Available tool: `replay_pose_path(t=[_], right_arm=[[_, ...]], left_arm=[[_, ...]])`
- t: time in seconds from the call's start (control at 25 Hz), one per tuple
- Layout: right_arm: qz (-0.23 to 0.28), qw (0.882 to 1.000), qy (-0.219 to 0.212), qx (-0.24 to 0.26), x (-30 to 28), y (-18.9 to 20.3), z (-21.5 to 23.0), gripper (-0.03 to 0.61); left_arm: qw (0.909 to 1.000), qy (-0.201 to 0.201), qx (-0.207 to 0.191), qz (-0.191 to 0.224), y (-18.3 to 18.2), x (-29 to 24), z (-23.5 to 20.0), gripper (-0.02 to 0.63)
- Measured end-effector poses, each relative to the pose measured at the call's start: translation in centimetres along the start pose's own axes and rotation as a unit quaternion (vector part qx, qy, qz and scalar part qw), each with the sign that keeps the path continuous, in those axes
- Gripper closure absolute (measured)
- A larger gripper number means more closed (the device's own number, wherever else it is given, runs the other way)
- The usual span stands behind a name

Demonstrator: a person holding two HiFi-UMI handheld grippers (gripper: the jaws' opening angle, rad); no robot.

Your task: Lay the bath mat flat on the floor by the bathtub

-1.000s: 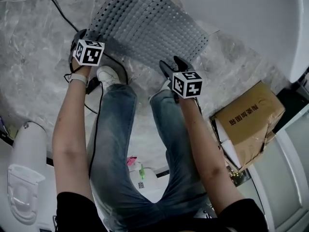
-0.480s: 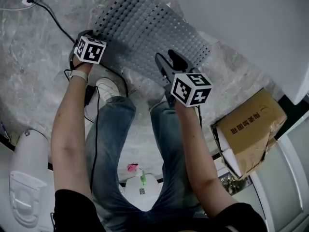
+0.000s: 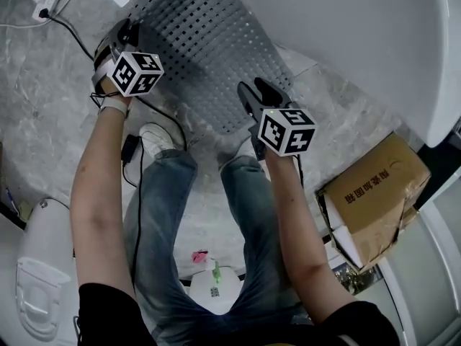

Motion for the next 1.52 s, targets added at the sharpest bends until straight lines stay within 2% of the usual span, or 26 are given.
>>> replay_pose_path(t=[0.2,0.28,0.32,0.4,0.44,0.52,0.6,0.84,0.88,1.04,1.16,1.28,1.44,1.52], right_arm=[[0.011,1.0,-0.002,0.003,0.0,-1.4,0.6,0.371],[0.013,1.0,-0.001,0.004,-0.1,-1.8,0.9,0.371],[0.015,1.0,-0.001,0.002,-0.1,-2.1,1.1,0.371],[0.02,1.0,0.0,-0.002,-0.2,-2.7,1.4,0.371],[0.021,1.0,0.0,-0.003,-0.2,-2.9,1.5,0.371],[0.022,1.0,-0.001,-0.004,-0.3,-3.1,1.6,0.371],[0.02,1.0,-0.003,-0.004,-0.5,-3.0,1.5,0.371],[0.014,1.0,0.001,-0.013,-0.6,-1.7,1.9,0.367],[0.014,1.0,0.004,-0.016,-0.6,-1.2,2.1,0.363],[0.016,0.999,0.034,-0.034,-0.6,1.4,4.0,0.35],[0.012,0.997,0.054,-0.061,-0.6,4.0,5.3,0.341],[0.003,0.995,0.055,-0.082,-0.3,6.4,5.6,0.31],[-0.022,0.995,0.058,-0.08,0.3,10.3,5.8,0.283],[-0.04,0.995,0.058,-0.075,-0.2,12.4,6.1,0.279]], left_arm=[[0.9923,-0.09,-0.072,0.047,-2.9,0.5,-2.4,0.488],[0.9905,-0.1,-0.081,0.048,-3.4,0.4,-2.4,0.486],[0.992,-0.092,-0.076,0.041,-3.4,0.0,-2.2,0.477],[0.9966,-0.059,-0.054,0.019,-2.8,-1.4,-1.3,0.471],[0.9984,-0.042,-0.036,0.005,-2.1,-2.3,-0.9,0.502],[0.9996,-0.008,0.017,-0.021,-0.3,-4.2,-0.2,0.393],[0.9966,0.014,0.071,-0.038,1.1,-5.0,0.2,0.338],[0.9859,0.066,0.147,-0.044,2.0,-2.2,2.5,0.336],[0.9834,0.075,0.159,-0.043,1.9,-1.3,3.2,0.351],[0.9694,0.103,0.219,-0.038,1.7,3.1,6.1,0.563],[0.9517,0.132,0.274,-0.044,1.8,6.5,8.3,0.587],[0.9343,0.153,0.32,-0.039,1.4,11.0,9.7,0.595],[0.9184,0.164,0.358,-0.042,1.2,17.3,11.2,0.595],[0.9075,0.161,0.385,-0.052,1.9,19.8,12.1,0.595]])
Point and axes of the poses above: the fingertips, and each gripper's own axes: x backward along the fingers, z to its right, y out of its underside, the point moved 1 cm from there along x, backward along the fingers, and after that the axes turned 6 degrees about y, right-handed, at the moved point
